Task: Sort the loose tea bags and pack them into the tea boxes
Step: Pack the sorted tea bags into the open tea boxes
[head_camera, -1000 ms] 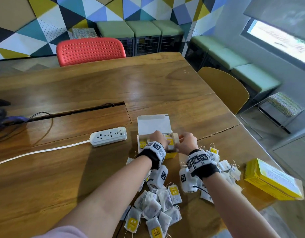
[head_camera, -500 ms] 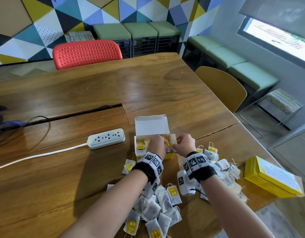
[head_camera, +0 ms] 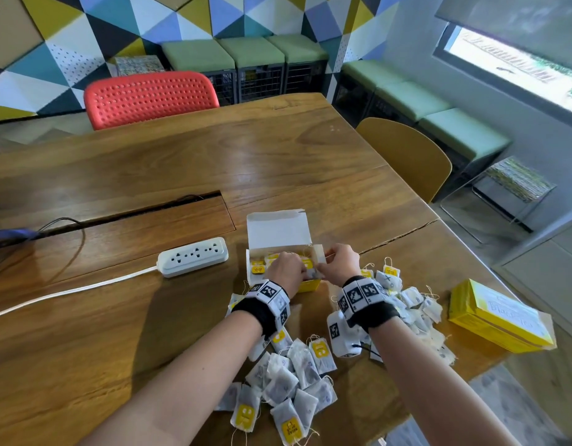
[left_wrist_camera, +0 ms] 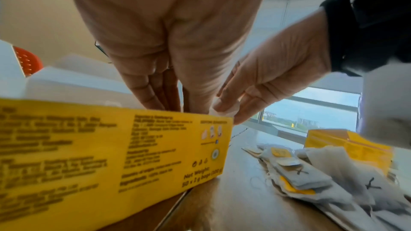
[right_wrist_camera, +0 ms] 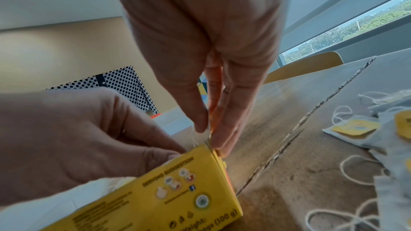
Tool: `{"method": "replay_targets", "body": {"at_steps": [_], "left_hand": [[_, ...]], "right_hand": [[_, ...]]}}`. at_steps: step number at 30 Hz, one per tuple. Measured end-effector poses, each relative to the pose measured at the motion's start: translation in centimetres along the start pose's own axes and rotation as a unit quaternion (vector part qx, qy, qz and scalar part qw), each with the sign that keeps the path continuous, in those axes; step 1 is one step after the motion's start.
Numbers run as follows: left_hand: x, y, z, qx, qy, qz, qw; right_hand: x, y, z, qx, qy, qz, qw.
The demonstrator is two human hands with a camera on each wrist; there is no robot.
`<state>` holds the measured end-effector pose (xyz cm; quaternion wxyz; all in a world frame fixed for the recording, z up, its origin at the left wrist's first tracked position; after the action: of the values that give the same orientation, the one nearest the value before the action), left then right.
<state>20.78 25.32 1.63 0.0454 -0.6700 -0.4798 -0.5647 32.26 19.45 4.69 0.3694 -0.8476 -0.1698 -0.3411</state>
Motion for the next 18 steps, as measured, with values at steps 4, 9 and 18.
{"method": "replay_targets", "body": {"at_steps": [4,9,18], "left_hand": [[1.7,0.7,-1.5,-0.024,0.013,-0.025,0.999],[1.7,1.4,-6.8,-0.091,0.036,-0.086,0.991],[-7.5,1.1,-12.4,-0.053,-0.164,0.034,0.985]], "right_hand": [[0.0,0.3,-0.4,0.016,0.011,0.045,0.999],[0.6,2.2,-4.2,0.062,0.107,0.101,0.987],[-7.6,8.2,-8.7,0.051,-0.057,-0.012,0.997]]}}
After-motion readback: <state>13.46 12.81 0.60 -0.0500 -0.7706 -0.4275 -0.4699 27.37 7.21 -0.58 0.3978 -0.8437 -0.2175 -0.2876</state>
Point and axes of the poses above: each hand's wrist, its own z-axis towards the middle knuckle, its own x-axis out of the back of the hand, y = z × x, the point moved 6 cm from there along z, towards the middle knuckle, and after that the axes turned 15 degrees about -y, right-handed, at the moved point
